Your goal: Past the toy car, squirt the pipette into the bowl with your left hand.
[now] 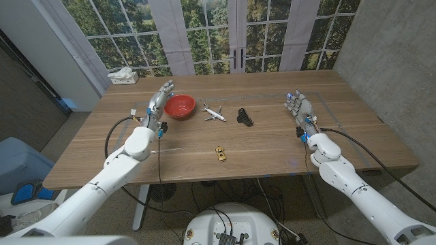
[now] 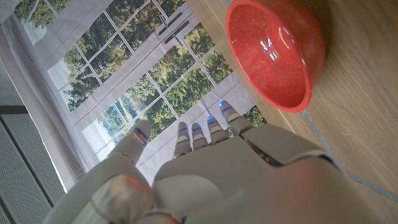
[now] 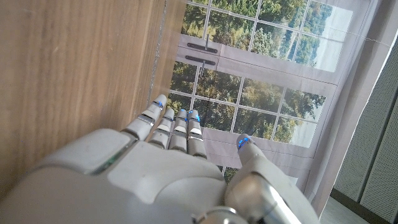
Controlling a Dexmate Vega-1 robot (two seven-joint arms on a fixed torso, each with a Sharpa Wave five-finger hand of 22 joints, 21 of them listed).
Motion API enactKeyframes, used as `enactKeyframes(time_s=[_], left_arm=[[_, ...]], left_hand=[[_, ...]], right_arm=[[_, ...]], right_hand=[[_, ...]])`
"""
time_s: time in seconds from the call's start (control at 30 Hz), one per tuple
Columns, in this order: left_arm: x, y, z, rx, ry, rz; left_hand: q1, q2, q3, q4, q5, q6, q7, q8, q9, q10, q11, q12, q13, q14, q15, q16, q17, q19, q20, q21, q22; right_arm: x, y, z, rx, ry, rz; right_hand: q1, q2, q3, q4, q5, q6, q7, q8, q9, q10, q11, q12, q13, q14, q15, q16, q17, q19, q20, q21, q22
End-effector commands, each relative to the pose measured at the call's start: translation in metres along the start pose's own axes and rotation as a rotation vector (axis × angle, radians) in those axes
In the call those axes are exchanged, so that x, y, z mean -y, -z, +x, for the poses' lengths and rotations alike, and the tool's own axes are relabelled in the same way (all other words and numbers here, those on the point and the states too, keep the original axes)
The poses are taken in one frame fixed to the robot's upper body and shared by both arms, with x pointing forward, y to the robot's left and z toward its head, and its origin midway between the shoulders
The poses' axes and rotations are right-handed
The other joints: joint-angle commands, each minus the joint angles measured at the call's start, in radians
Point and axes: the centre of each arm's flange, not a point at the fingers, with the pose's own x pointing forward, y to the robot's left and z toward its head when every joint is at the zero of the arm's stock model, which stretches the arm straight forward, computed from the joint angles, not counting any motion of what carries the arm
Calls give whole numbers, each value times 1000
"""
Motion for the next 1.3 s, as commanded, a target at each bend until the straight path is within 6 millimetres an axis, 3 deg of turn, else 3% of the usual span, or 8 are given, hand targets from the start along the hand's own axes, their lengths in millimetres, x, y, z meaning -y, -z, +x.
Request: enactKeyframes(time_s=[0.03,0.53,1.3], left_arm=[[-10,-17,-17,17,-31,126],[-25,-24,-40,23,-70,247],[-39,-40,-53,37,-77,431]], left_hand=[[10,33,3,-6,-1,14,1,3,3,9,-1,3,3,7,-3,-2,3,6,-1,8,2],[14,35,4,-18,-4,34,3,3,4,24,-7,2,3,17,-5,-4,3,21,1,10,2],[19,38,6,-34,-7,50,0,0,5,37,-11,0,4,29,-10,-5,2,28,2,8,3]], right_arm=[[-5,3,-2,1,5,-11],[-21,8,-2,-16,-11,-22],[-36,15,-8,-2,-6,-17]], right_hand=[[-5,15,3,-8,-1,9,-1,4,3,8,2,10,3,9,1,7,2,-2,5,-5,1],[-1,14,2,-16,-3,14,2,5,3,15,6,11,3,14,12,7,-1,-1,12,-8,2],[5,14,1,-29,-6,22,3,6,4,23,9,10,4,24,20,9,-5,0,17,-12,2]])
